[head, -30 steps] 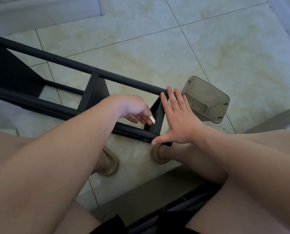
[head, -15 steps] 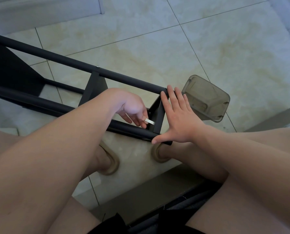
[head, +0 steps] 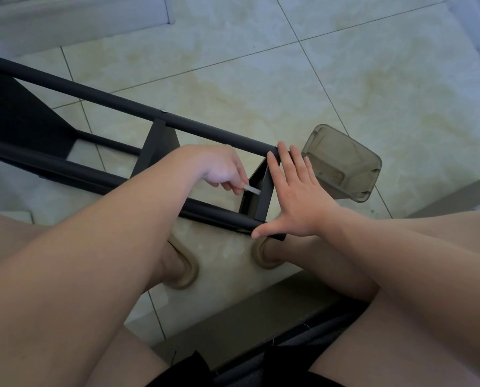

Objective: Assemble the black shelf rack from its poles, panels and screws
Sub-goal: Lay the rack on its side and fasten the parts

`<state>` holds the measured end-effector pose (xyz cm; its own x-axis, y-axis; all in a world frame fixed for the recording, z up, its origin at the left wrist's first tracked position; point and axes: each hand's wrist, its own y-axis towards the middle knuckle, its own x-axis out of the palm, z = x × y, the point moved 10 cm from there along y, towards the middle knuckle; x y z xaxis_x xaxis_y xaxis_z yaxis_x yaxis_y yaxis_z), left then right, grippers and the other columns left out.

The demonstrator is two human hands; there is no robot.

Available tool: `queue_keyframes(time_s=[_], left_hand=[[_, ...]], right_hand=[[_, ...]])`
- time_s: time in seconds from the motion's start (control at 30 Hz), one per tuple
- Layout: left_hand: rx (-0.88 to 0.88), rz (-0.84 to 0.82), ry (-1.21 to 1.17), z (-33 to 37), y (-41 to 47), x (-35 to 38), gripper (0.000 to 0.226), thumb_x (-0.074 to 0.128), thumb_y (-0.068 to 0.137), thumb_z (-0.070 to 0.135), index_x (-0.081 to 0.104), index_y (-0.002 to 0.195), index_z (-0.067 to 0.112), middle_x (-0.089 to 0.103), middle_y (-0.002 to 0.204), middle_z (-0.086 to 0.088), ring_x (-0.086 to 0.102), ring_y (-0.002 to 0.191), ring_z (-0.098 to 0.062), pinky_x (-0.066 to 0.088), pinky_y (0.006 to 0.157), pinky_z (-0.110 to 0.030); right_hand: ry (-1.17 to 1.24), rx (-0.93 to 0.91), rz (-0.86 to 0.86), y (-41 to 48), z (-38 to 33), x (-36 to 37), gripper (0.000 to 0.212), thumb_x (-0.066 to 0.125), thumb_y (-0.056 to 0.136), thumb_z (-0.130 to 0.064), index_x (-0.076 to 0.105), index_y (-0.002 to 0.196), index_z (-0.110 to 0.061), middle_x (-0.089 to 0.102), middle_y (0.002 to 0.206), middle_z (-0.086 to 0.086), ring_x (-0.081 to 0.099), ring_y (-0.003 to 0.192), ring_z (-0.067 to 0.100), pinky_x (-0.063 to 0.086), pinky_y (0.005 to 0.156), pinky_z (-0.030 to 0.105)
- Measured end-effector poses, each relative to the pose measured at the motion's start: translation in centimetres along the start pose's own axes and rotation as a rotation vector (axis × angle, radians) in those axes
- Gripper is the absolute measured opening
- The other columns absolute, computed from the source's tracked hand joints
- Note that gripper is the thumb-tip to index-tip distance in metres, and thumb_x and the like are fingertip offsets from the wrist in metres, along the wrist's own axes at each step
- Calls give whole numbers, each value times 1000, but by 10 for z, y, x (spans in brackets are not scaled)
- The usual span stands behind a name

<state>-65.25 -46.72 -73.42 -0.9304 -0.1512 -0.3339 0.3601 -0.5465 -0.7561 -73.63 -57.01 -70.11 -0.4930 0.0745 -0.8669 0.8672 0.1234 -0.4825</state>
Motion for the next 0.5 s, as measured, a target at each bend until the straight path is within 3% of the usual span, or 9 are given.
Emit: queue_keyframes(time_s=[0.07,0.17,0.33,0.5], left_hand=[[52,74,55,4,0,-9,16,67,92,22,75,83,32,75,78,14,65,72,-1,47,66,-21],[97,149,142,10,1,-14,18,68,88,22,75,79,36,73,81,16,66,82,-7,51,76,-28],[161,178,132,18,3,-11,21,71,86,22,71,73,39,70,76,21,66,82,-5,50,75,-26],[159,177,-323,15,6,-3,9,71,88,20,75,81,24,72,72,10,67,75,-7,54,76,-28]], right_hand=[[-3,0,3,0,0,0,157,31,45,-107,-22,158,-11,-34,163,13,-32,150,33,-13,125,50],[-2,-1,9,0,0,0,157,31,45,-107,-21,158,-11,-34,163,13,-31,150,33,-13,124,49],[-6,-5,13,1,0,1,157,28,44,-108,-21,158,-11,-33,163,13,-31,150,34,-13,124,50],[-6,-10,15,1,0,1,158,25,44,-109,-20,159,-11,-33,163,14,-31,150,34,-12,124,51]])
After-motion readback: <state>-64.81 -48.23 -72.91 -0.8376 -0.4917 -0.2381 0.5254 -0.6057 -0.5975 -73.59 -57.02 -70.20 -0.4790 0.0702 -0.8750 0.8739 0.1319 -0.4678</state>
